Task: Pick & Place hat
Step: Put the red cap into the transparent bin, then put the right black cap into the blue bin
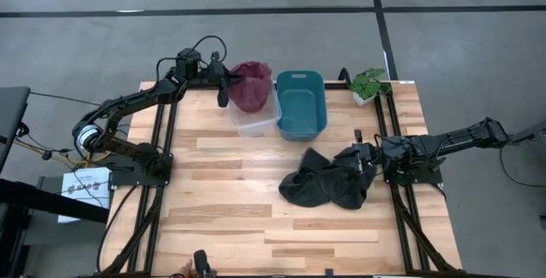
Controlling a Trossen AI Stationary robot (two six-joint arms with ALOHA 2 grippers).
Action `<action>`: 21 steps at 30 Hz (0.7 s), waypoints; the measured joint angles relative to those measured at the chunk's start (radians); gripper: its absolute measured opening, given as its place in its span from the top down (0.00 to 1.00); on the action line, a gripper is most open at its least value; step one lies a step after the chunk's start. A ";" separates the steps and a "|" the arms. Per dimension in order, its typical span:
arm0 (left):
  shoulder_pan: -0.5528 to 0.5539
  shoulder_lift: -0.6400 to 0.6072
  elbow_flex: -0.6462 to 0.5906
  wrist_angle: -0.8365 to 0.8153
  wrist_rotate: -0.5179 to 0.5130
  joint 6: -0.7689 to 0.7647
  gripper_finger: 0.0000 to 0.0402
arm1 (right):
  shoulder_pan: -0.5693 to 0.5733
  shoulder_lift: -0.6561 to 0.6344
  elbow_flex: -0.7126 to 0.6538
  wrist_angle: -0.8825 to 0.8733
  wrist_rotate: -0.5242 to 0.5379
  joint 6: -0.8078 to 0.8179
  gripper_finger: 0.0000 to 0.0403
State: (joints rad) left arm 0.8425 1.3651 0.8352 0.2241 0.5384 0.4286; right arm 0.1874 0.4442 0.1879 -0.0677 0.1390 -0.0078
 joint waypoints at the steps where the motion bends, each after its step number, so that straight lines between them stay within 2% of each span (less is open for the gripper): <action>1: 0.000 0.000 0.000 0.000 -0.011 0.000 0.85 | 0.000 0.000 0.000 0.000 0.000 0.000 0.75; 12: 0.000 -0.002 0.000 0.001 -0.087 -0.015 0.65 | 0.000 0.000 0.000 0.000 0.000 0.000 0.75; 21: -0.030 -0.123 0.000 0.001 -0.111 -0.016 0.63 | 0.000 0.000 0.000 0.000 0.000 0.000 0.75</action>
State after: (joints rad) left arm 0.8127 1.2422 0.8349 0.2252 0.4271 0.4126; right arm 0.1871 0.4440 0.1879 -0.0677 0.1390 -0.0078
